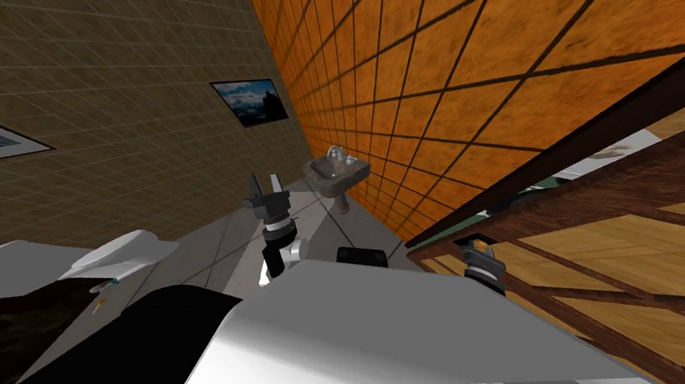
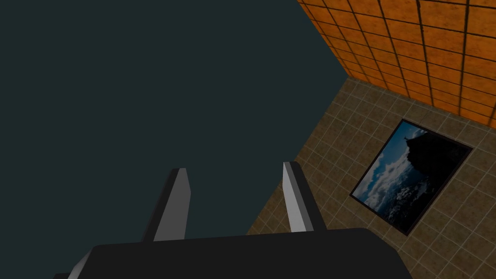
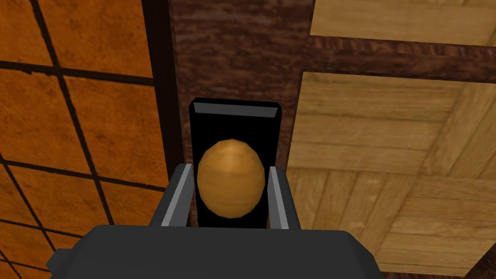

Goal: Pull the door open

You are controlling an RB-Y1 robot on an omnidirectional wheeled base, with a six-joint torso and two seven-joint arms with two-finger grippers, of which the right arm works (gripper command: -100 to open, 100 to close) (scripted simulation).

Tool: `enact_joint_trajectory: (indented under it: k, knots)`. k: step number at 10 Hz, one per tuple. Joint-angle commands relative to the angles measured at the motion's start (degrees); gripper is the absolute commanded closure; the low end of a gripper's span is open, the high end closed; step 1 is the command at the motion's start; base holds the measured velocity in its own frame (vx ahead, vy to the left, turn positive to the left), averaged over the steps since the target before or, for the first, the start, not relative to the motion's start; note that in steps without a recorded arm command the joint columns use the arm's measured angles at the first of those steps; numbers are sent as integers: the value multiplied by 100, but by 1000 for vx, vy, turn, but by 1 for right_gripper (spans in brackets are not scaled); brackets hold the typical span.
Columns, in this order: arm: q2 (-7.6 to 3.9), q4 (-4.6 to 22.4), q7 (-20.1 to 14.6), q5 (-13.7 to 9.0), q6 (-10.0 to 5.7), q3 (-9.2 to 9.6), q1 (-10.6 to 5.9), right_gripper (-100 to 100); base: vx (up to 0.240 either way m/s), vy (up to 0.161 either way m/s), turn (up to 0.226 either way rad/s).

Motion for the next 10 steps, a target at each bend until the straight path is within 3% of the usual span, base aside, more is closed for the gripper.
enact_joint_trajectory:
  k: [1,2,8,10]
  knots:
    - [-37,-27,-115,67,-45,104,36,100,-208,62,53]
    - [-22,-135,-28,29,16,48,80,100,-95,32,17]
    - [-154,-303,-407,371,-289,558,339,100,-215,48,52]
    - [-169,-326,-411,378,-284,567,346,100,-170,39,21]
